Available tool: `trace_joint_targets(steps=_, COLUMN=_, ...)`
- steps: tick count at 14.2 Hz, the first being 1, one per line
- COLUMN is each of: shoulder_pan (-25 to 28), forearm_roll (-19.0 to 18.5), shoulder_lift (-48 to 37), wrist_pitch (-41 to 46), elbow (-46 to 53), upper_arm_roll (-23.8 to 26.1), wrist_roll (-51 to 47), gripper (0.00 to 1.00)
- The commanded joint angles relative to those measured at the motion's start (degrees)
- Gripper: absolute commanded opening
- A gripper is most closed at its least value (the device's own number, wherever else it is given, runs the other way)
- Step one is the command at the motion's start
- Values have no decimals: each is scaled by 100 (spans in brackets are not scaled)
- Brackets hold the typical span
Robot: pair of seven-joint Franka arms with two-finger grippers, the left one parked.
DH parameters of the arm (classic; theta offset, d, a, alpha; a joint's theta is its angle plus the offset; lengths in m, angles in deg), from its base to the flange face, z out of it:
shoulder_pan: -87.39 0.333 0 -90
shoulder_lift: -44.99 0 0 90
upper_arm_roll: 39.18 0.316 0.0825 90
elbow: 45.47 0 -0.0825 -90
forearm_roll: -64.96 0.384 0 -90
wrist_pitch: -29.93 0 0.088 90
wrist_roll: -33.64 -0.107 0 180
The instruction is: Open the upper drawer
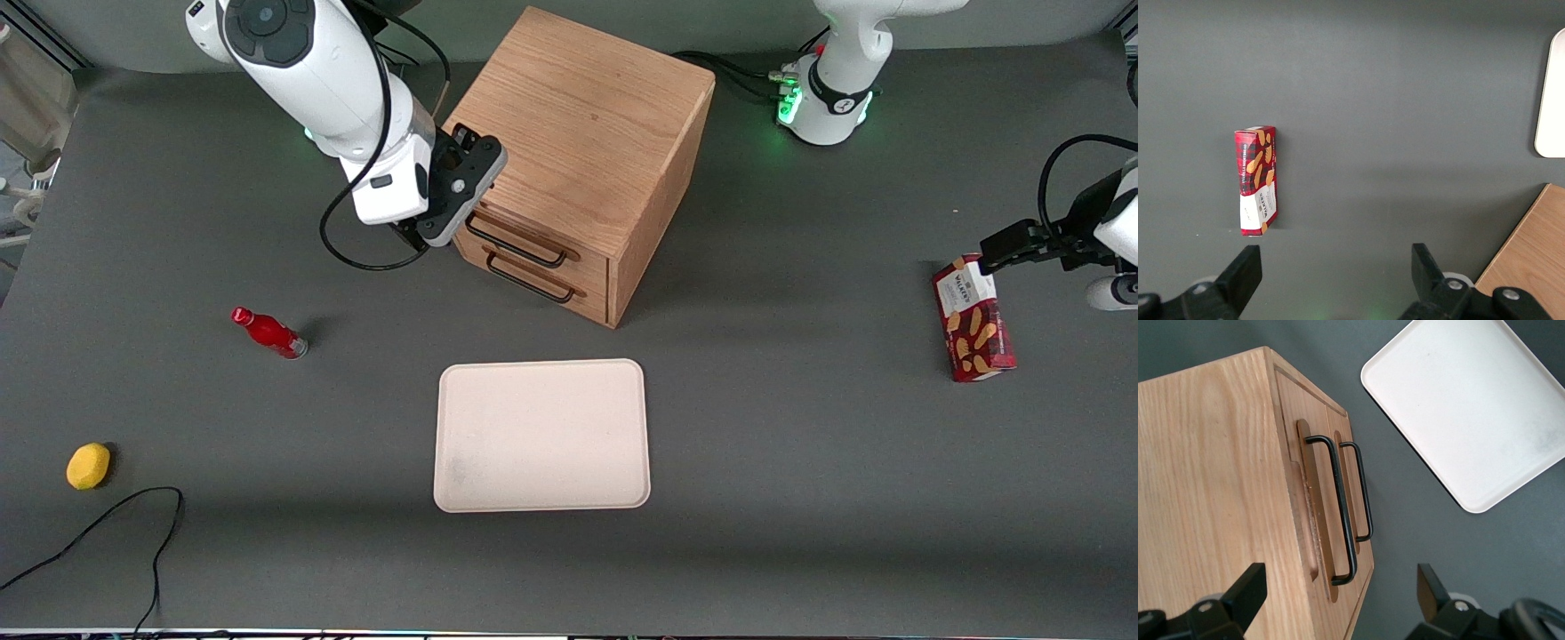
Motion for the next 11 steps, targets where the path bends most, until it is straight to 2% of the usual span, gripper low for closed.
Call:
trace_joint_targets(steps=1, shoulder_pan=-31, forearm_roll=169, shoulder_lift=63, wrist_pitch=-56, elbow=-3, upper_arm_roll=14, wrist_roll=214, gripper=100)
trace_joint_targets(steps=9, shoulder_pan=-13, forearm_roll=169, shoulder_lift=124, wrist_pitch=-82, elbow=-126, upper_arm_roll=93, wrist_roll=504, gripper=100)
trace_joint_targets(steps=11, shoulder_pan=-4, forearm_roll=169, shoulder_lift=142, wrist_pitch=-344, elbow=-336, upper_arm_roll=102, wrist_roll=512, gripper=100)
